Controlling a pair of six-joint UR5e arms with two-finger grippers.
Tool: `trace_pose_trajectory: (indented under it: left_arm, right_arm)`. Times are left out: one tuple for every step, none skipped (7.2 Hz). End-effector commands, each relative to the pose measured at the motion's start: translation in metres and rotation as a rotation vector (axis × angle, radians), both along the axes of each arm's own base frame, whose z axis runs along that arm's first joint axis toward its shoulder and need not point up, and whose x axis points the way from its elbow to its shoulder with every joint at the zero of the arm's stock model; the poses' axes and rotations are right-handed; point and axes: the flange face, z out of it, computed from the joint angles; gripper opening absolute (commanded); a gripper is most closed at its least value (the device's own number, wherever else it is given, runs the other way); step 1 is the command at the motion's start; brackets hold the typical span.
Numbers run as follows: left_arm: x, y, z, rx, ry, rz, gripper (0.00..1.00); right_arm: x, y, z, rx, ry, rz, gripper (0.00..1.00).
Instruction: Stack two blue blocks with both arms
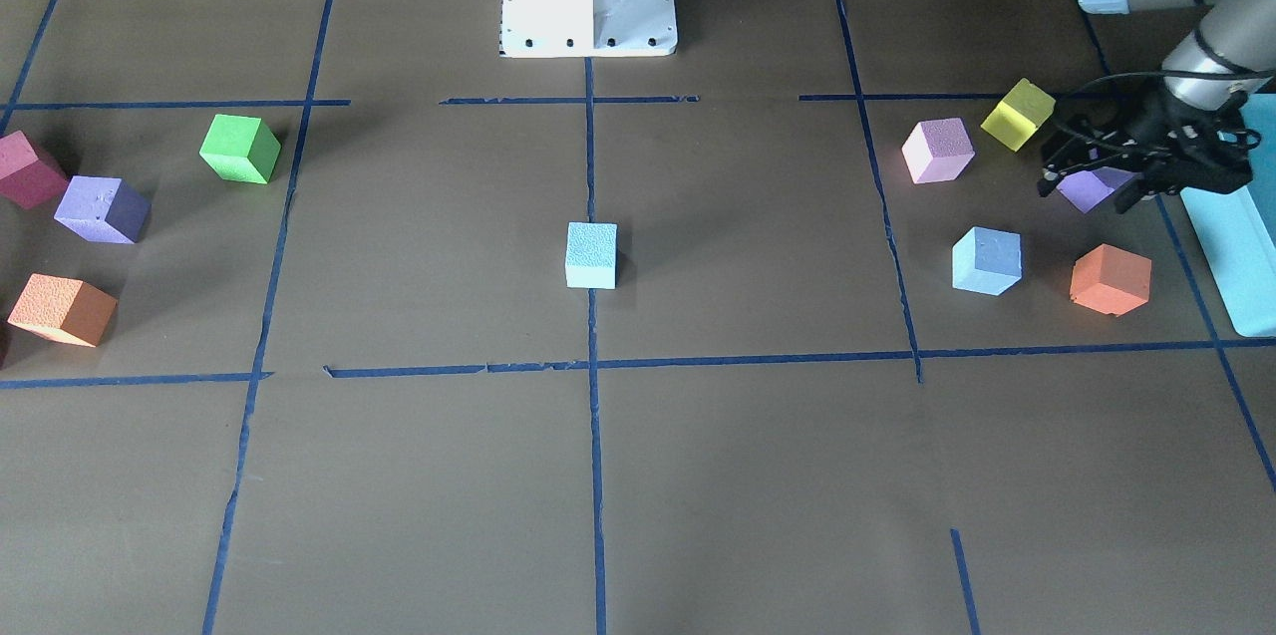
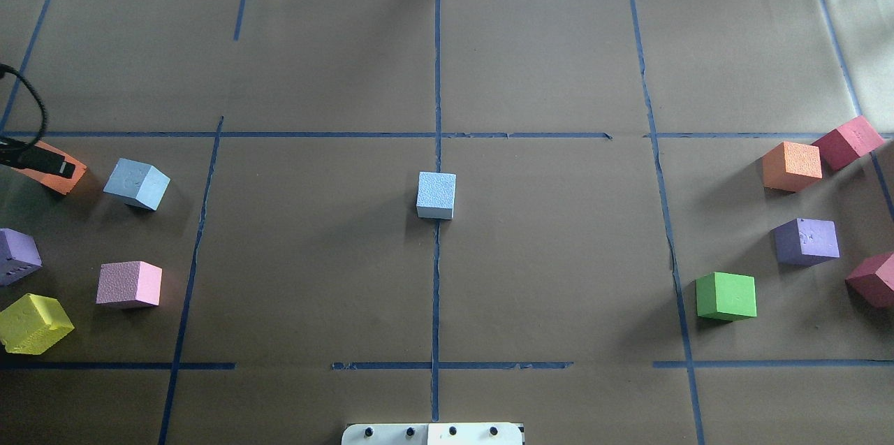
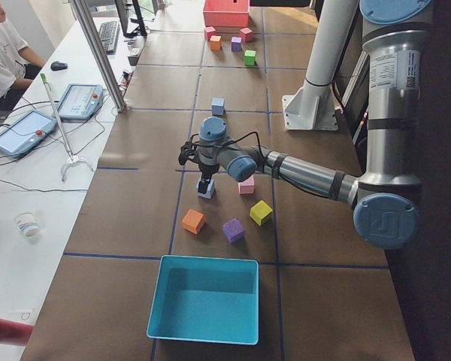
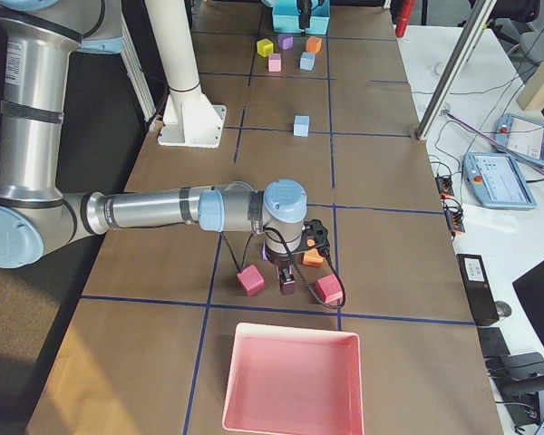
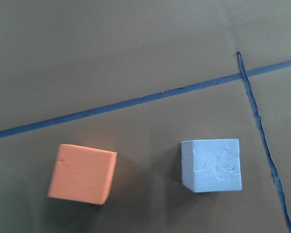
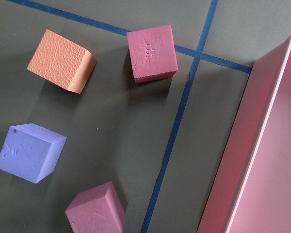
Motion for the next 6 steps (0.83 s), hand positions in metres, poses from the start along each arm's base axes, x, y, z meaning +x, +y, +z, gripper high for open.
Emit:
trace_pose_trajectory:
  left_arm:
    - [0.050, -0.014, 0.004, -0.003, -0.014, 0.023, 1.00]
    - [0.055, -0.017, 0.006, -0.001, -0.017, 0.032, 1.00]
    - [0.059, -0.022, 0.008, -0.003, -0.021, 0.033, 1.00]
    - [0.069, -0.031, 0.013, -0.012, -0.027, 0.037, 1.00]
    - [0.088, -0.031, 0.020, -0.024, -0.037, 0.065, 1.00]
    - [0.100, -0.034, 0.023, -0.032, -0.042, 0.076, 1.00]
  right_arm:
    - [0.000, 0.000, 0.000, -0.002, -0.002, 0.002, 1.00]
    - [0.000, 0.000, 0.001, -0.003, -0.002, 0.002, 1.00]
    - [0.000, 0.000, 0.001, -0.003, -0.002, 0.002, 1.00]
    - [-0.001, 0.001, 0.000, -0.001, -0.002, -0.001, 1.00]
    - [-0.001, 0.001, 0.001, -0.004, -0.002, -0.001, 1.00]
    - [0.000, 0.001, 0.001, -0.004, -0.002, 0.001, 1.00]
